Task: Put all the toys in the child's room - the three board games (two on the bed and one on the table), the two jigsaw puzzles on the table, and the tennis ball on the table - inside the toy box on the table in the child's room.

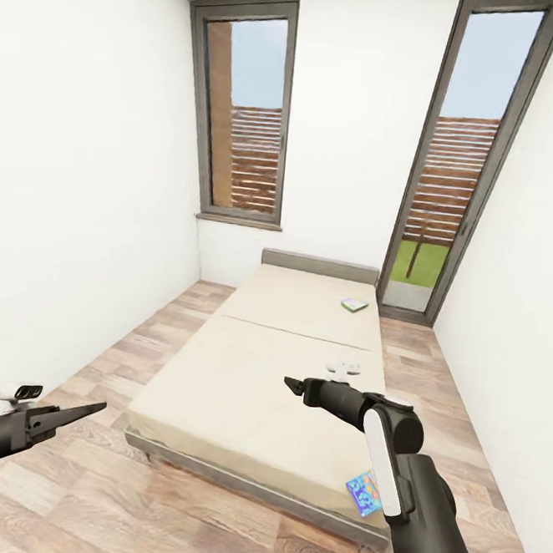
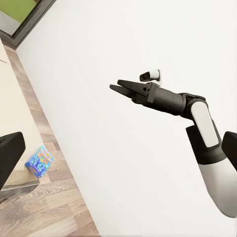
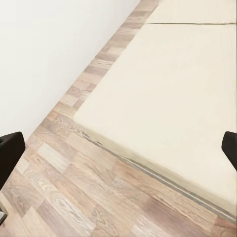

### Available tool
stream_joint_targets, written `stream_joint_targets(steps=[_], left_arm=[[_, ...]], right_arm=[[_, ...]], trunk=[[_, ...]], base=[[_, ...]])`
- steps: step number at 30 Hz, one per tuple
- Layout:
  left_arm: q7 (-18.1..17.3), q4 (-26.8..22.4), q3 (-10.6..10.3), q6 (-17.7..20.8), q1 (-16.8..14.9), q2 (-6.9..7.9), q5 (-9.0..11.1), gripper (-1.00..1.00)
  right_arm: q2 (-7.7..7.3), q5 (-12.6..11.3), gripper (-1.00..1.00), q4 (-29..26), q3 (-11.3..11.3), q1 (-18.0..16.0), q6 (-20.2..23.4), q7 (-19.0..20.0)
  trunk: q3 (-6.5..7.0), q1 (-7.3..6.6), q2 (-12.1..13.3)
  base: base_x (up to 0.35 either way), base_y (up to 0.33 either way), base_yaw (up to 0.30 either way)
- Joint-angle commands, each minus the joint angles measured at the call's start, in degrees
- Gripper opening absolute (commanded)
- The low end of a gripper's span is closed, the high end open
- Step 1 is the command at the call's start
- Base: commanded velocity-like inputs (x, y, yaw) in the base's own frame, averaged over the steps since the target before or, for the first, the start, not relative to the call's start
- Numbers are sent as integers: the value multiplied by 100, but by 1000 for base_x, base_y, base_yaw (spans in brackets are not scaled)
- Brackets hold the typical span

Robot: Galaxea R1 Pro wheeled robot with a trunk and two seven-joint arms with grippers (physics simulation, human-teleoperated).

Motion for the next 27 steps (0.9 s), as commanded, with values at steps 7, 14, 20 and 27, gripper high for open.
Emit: stream_joint_targets(steps=[7,14,20,27], left_arm=[[-23,-1,2,61,-2,2,-2,100],[-23,-1,2,61,-2,2,-2,100],[-23,-1,2,62,-2,2,-4,100],[-23,-1,2,55,-2,2,-2,100]], right_arm=[[5,-8,100,-3,-4,-7,28,7],[5,-8,100,-3,-4,-6,29,8],[7,-8,100,-3,-4,-6,26,8],[6,-8,100,-3,-4,-7,25,7]], trunk=[[-22,5,-13],[-23,5,-13],[-23,5,-13],[-23,5,-13]], base=[[123,205,-269],[92,187,-272],[20,239,-273],[3,127,-274]])
